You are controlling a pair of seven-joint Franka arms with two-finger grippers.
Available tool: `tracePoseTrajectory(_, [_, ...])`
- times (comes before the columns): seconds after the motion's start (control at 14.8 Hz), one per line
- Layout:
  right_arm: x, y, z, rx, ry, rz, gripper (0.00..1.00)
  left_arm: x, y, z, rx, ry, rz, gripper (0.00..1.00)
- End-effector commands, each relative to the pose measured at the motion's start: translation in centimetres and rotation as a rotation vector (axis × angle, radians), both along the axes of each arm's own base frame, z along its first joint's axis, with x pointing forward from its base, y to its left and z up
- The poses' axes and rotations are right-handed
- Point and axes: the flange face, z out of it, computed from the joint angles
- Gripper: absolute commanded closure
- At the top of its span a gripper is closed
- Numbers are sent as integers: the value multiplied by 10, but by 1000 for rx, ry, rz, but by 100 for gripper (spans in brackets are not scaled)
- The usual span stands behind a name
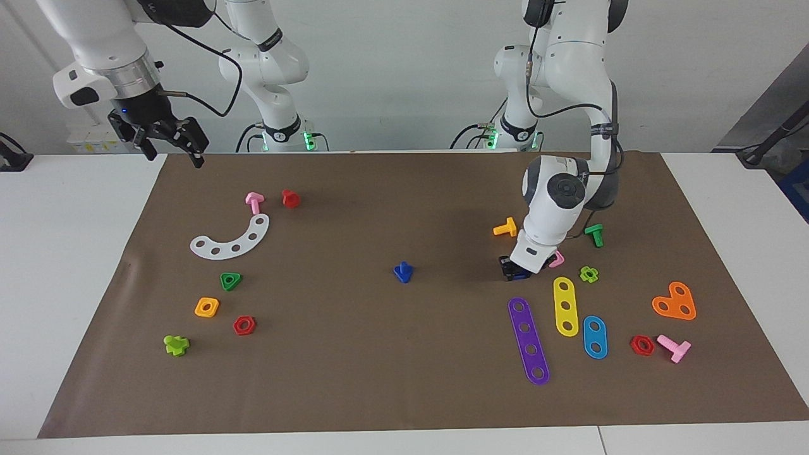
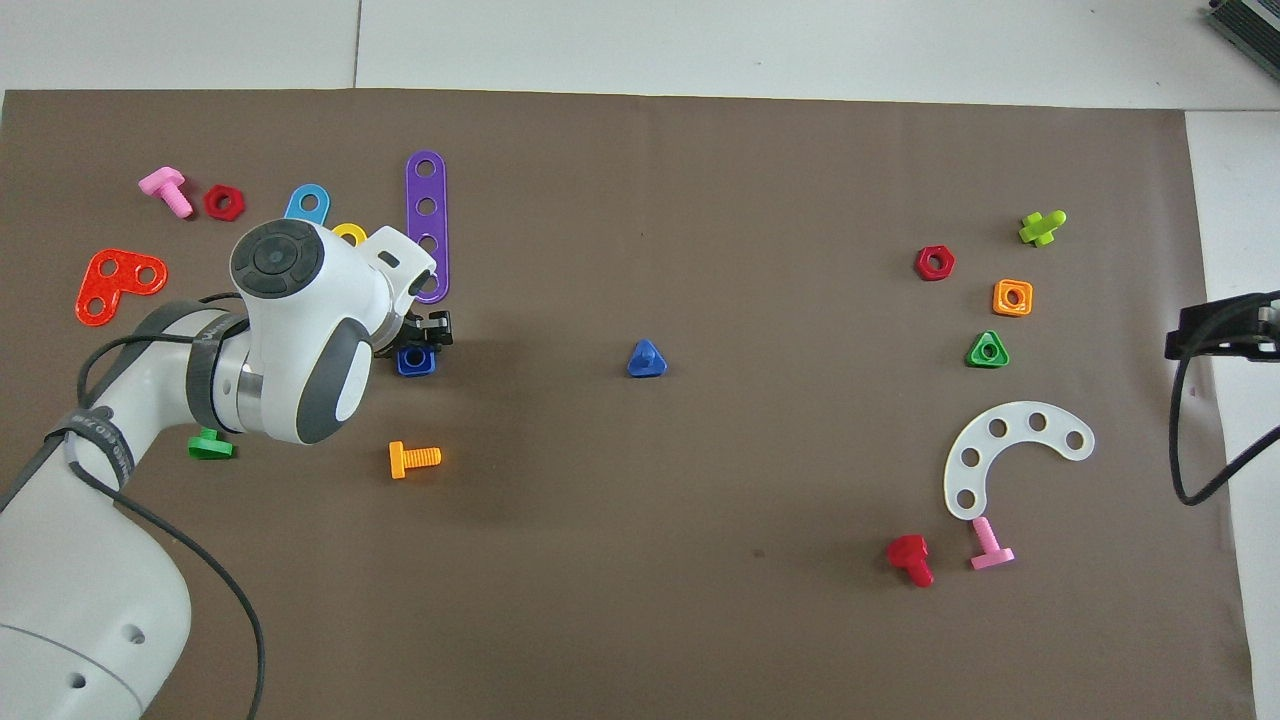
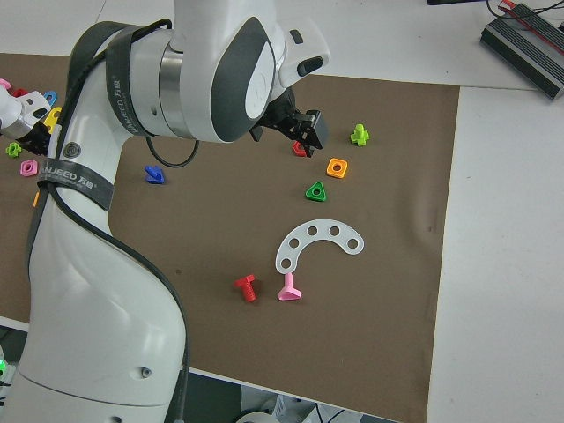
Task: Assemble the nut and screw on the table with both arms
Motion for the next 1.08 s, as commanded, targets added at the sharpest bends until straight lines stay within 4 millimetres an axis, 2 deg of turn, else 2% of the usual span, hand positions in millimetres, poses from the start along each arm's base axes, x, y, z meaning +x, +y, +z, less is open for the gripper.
tracePoseTrajectory(0.0, [1,3,11,24,44,18,0,9,-11,30,12,-9,0,100])
tracePoseTrajectory(0.07, [0,5,13,26,56,21,0,15,-19,40,10,-25,-13,100])
tracePoseTrajectory(0.2, [-1,8,13,31,60,22,0,25,-45,55,2,-56,-48,100])
tracePoseTrajectory(0.34, [-3,13,14,40,61,20,0,36,-70,78,2,-60,-75,100])
tracePoseTrajectory(0.4, [-3,15,16,40,54,23,0,37,-86,84,2,-62,-97,100])
tracePoseTrajectory(0.54, [-4,16,14,40,55,25,0,34,-113,92,2,-69,-134,100])
tracePoseTrajectory(0.74, [-7,8,14,41,63,20,0,30,-160,98,-17,-89,-141,100])
tracePoseTrajectory(0.88, [-7,11,15,41,55,28,0,25,-190,97,-31,-101,-138,100])
tracePoseTrajectory(1.01, [-7,15,15,41,57,36,0,21,-212,94,-40,-108,-133,100])
